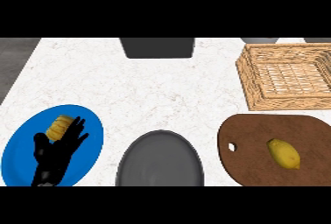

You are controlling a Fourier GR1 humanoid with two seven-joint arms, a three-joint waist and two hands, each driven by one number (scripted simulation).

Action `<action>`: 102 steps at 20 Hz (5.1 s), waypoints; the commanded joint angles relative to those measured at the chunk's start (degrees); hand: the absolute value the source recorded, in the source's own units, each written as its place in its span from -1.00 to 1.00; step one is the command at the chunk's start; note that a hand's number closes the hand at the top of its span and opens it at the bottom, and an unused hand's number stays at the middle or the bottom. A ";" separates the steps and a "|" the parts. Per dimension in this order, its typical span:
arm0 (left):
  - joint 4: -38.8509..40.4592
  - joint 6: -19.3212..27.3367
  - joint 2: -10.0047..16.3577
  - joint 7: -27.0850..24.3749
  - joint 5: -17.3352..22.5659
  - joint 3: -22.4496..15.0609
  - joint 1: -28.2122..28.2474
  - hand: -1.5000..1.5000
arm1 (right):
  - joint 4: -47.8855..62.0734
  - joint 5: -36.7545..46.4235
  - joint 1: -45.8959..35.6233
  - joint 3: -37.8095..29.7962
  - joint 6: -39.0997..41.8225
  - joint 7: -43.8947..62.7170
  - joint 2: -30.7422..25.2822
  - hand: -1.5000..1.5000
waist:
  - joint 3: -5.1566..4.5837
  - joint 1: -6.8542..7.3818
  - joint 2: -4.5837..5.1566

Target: Pick the lemon from the cutting board and place it in the basket

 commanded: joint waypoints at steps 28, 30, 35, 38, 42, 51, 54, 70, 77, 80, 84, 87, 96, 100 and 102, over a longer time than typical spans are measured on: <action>4.75 -1.70 -1.87 3.59 -2.63 1.70 0.03 0.00 | 7.71 30.31 12.60 22.77 -20.98 -19.42 10.10 -1.00 | -0.49 0.71 0.49; 0.77 -0.31 -2.50 3.51 -4.24 -0.03 3.35 0.00 | 10.55 32.23 13.03 24.47 -23.16 -21.19 12.22 -1.00 | -0.45 1.10 0.44; 1.30 -1.03 -3.17 5.00 -3.92 1.09 2.16 0.00 | 11.89 33.39 11.74 24.38 -22.57 -22.41 14.15 -1.00 | -0.50 0.52 0.30; 2.50 -4.34 -1.16 3.51 -2.84 3.26 2.58 0.00 | 14.17 35.16 8.88 24.91 -24.16 -21.54 17.84 -1.00 | -0.52 0.83 0.36; 4.31 -3.55 -2.44 4.48 -3.91 3.40 0.53 0.00 | 15.38 37.22 8.58 26.20 -24.53 -21.24 19.97 -1.00 | -0.52 0.52 0.36; 2.46 -4.28 -2.44 3.09 -5.53 3.92 3.73 0.00 | 17.41 41.35 9.45 27.13 -26.90 -23.42 23.26 -1.00 | -0.52 0.41 0.24; 5.94 -5.06 -2.91 4.56 -3.91 5.84 -0.32 0.00 | 17.65 45.26 12.06 29.51 -30.41 -23.08 24.99 -1.00 | -0.53 -0.17 0.28; 1.78 -4.14 -5.89 4.54 -7.56 5.06 3.32 0.00 | 24.57 55.32 9.37 31.32 -31.70 -21.10 33.07 -1.00 | -0.52 0.39 0.25; 4.77 -6.69 -6.26 2.33 -7.43 6.26 3.95 0.00 | 29.21 57.40 9.64 29.45 -34.23 -24.45 33.33 -1.00 | -0.54 0.16 0.27; 4.32 -5.62 -6.33 5.05 -8.10 6.34 1.38 0.00 | 29.87 59.66 8.00 30.12 -39.36 -28.47 33.32 1.00 | -0.50 0.12 0.34; 3.15 -7.43 -5.93 3.56 -8.48 6.01 3.99 0.00 | 33.76 62.41 8.49 29.69 -45.62 -30.52 34.75 1.00 | -0.50 0.33 0.31; 5.97 -7.74 -5.78 4.10 -7.65 8.59 -0.29 0.00 | 32.40 63.75 6.15 30.05 -43.14 -29.70 35.90 1.00 | -0.54 0.20 0.33; 0.74 -6.06 -5.49 4.91 -7.93 8.99 4.96 0.00 | 27.47 66.13 13.73 26.36 -35.73 6.54 53.78 1.00 | -0.77 -2.75 -0.35; 1.14 -6.07 -6.08 4.04 -8.21 8.75 5.93 0.00 | 19.07 70.68 12.91 27.95 -36.24 20.65 63.79 1.00 | -0.73 -1.63 -0.21; 1.84 -5.60 -5.85 4.29 -9.08 8.73 4.98 0.00 | 13.70 68.92 14.45 26.66 -36.44 23.23 67.00 1.00 | -0.69 -2.55 -0.26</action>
